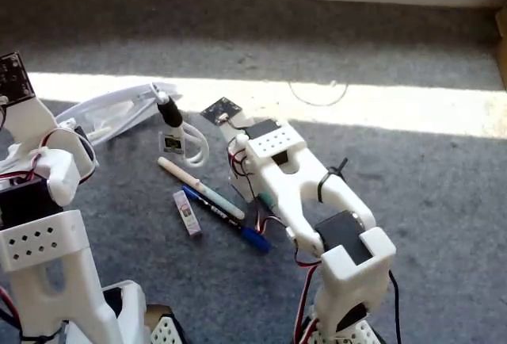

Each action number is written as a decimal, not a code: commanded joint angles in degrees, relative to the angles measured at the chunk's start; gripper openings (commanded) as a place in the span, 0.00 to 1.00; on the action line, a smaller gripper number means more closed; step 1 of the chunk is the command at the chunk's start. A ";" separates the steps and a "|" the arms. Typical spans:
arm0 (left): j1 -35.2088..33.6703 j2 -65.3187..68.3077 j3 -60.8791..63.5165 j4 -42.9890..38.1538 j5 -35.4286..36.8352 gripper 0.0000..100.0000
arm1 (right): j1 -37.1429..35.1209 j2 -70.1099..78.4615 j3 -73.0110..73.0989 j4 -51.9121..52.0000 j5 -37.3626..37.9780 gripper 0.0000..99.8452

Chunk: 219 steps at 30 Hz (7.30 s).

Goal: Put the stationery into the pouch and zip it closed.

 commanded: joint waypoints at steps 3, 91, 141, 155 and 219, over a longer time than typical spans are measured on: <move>-1.10 1.01 0.04 -1.05 0.53 0.01 | 0.31 -0.48 -3.65 -1.19 0.00 0.15; 16.40 -10.95 1.71 4.22 -1.41 0.01 | 9.54 -53.93 13.05 -4.88 -8.44 0.00; 16.13 -10.95 2.15 4.57 -1.49 0.01 | -17.89 -77.14 28.53 -40.48 -14.86 0.01; 16.13 -10.95 2.24 4.66 -2.55 0.01 | -20.00 -76.97 45.23 -68.18 -4.92 0.01; 16.04 -11.03 2.77 4.22 -2.64 0.01 | -20.18 -75.38 55.60 -63.52 -4.48 0.12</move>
